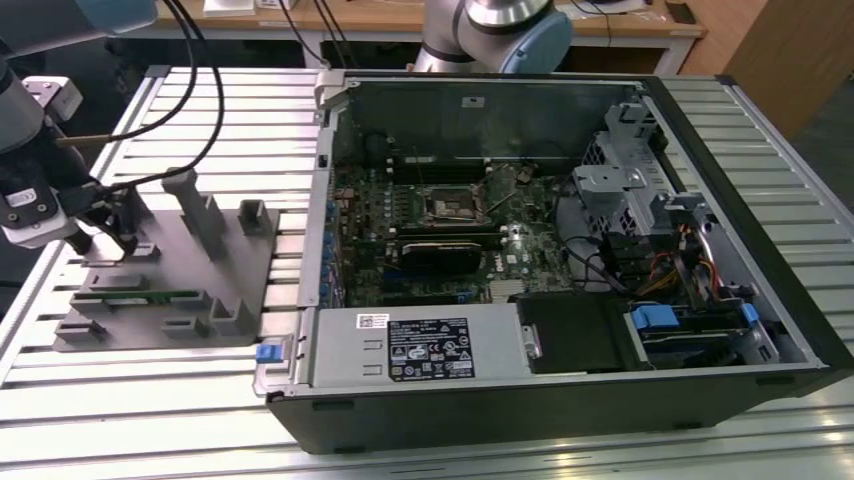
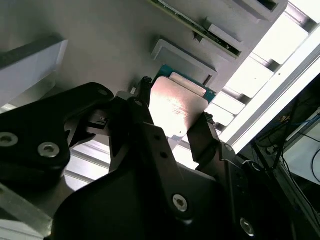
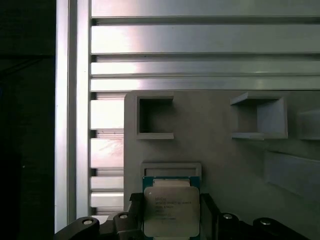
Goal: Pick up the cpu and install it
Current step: 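Pick up the cpu and move it towards the insertion slot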
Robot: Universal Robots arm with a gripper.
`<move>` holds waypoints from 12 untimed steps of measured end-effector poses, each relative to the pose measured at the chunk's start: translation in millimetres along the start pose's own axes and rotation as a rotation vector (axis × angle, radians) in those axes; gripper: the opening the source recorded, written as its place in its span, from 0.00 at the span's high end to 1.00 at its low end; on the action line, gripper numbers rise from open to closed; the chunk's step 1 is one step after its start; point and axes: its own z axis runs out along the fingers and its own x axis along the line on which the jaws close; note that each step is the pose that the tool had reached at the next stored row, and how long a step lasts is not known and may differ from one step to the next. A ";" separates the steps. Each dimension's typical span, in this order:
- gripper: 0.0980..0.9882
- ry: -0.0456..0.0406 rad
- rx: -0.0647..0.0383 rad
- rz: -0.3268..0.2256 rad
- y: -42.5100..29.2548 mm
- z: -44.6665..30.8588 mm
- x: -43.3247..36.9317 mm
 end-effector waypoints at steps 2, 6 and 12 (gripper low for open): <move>0.50 0.0000 0.000 0.000 0.2 -2.1 -0.1; 0.50 -0.0001 0.000 0.000 0.5 -5.6 0.0; 0.50 -0.0001 0.000 0.000 1.0 -11.3 0.0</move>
